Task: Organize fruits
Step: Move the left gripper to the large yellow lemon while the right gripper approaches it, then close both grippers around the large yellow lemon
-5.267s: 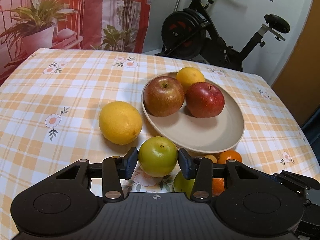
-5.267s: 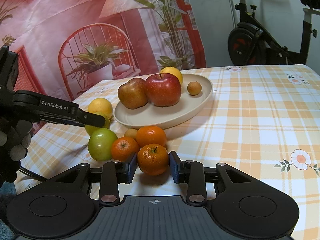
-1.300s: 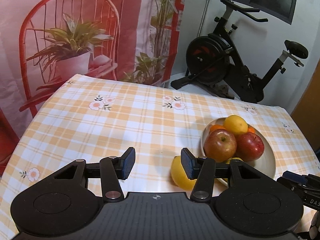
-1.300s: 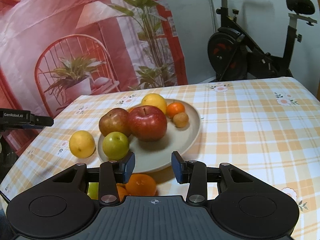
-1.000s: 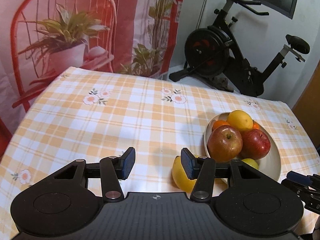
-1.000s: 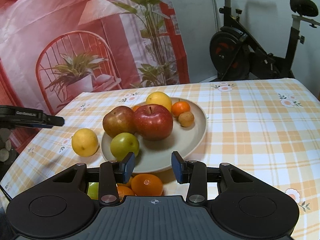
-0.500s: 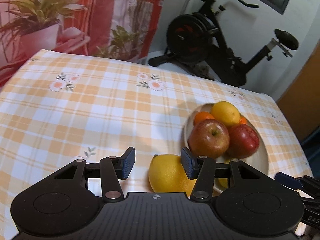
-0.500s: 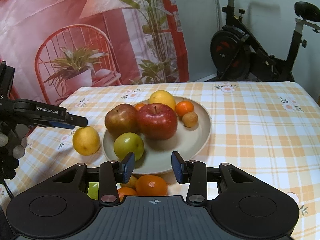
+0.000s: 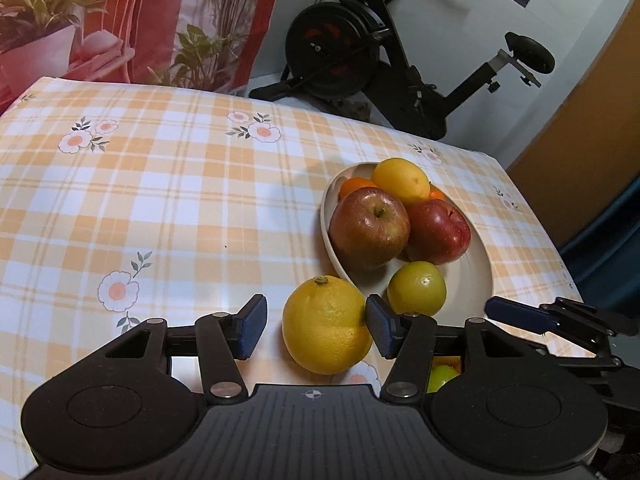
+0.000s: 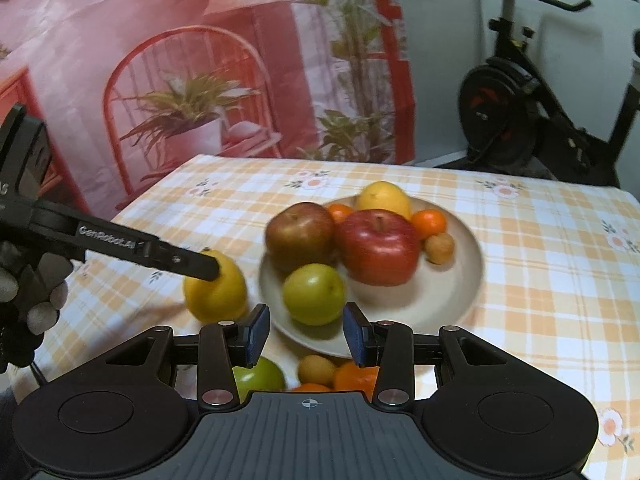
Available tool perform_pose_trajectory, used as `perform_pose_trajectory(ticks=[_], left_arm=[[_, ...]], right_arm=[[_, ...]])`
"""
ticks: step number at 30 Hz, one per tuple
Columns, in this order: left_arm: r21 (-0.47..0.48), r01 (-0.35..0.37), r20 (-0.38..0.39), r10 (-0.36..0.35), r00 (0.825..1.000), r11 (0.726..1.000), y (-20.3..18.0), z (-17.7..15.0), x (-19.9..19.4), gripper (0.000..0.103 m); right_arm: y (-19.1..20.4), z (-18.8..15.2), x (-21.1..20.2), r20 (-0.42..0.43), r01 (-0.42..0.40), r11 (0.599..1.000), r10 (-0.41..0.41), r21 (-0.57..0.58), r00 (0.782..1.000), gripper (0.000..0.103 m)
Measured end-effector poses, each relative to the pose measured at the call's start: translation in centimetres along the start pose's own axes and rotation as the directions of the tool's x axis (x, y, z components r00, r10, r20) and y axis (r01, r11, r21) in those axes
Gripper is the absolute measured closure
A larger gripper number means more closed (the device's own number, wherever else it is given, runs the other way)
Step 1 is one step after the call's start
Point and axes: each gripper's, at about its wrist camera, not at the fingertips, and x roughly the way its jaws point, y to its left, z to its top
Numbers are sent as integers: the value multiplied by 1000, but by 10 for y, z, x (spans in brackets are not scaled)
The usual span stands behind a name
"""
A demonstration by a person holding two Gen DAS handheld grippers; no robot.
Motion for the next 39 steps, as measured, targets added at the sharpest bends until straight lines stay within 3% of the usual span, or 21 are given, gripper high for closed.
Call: perform_pose_trajectory(ticks=[11,21,27,39], left_arm=[[-28,27,10,-27,1000,999,15,1,-3,45],[-48,66,15,-65,998,997,30,0,-4,45],[-56,78,16,-78,997,995,34,-1,-4,45],[-58,92,11,-92,996,994,36,-3,-6,45]], right_arm=[[46,17,33,-88,-83,987,71,-135,994,65],[72,26,65,-162,-117,970,83,-211,983,61],[76,29,80,-190,-126,966,84,-225,978,55],[80,29,93,-229,-146,963,93,-225,969,55]])
